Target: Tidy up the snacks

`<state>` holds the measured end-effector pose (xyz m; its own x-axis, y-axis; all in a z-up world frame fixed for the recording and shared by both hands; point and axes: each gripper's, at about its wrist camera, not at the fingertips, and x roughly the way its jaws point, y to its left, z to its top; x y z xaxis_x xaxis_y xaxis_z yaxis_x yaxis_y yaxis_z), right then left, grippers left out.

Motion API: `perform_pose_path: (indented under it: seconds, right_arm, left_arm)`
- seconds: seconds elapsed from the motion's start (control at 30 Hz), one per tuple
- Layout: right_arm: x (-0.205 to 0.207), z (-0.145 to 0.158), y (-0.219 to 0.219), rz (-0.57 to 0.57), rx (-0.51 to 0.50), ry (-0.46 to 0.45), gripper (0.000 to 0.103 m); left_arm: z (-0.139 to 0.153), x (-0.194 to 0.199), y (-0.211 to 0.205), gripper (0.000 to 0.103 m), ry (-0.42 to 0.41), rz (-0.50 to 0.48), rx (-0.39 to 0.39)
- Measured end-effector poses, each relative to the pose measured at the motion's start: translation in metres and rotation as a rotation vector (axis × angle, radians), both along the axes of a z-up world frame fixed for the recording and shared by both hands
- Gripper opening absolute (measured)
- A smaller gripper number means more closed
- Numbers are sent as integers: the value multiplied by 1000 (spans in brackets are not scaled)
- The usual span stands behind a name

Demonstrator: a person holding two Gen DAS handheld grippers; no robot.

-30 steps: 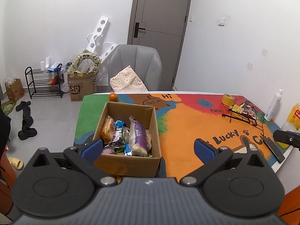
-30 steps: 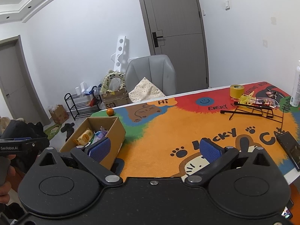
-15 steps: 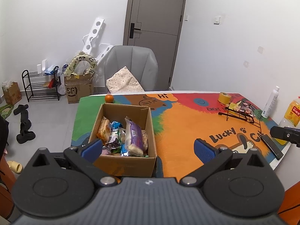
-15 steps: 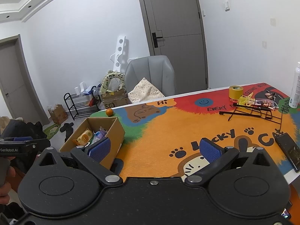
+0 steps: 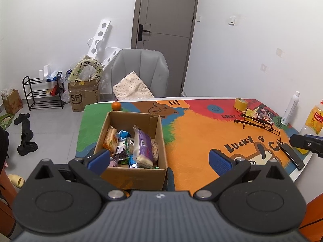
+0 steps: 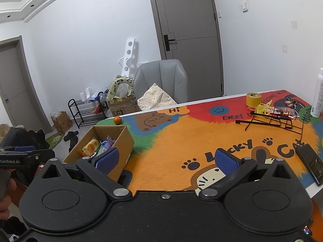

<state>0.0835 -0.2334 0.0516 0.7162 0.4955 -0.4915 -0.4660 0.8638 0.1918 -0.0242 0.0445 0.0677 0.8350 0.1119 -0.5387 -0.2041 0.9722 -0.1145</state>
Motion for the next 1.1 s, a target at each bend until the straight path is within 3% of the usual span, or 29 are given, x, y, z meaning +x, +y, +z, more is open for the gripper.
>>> perform_pose_path:
  seconds: [1.1]
  right_arm:
    - [0, -2, 4, 9, -23, 7, 103]
  left_arm:
    - [-3, 1, -12, 103, -7, -39, 24]
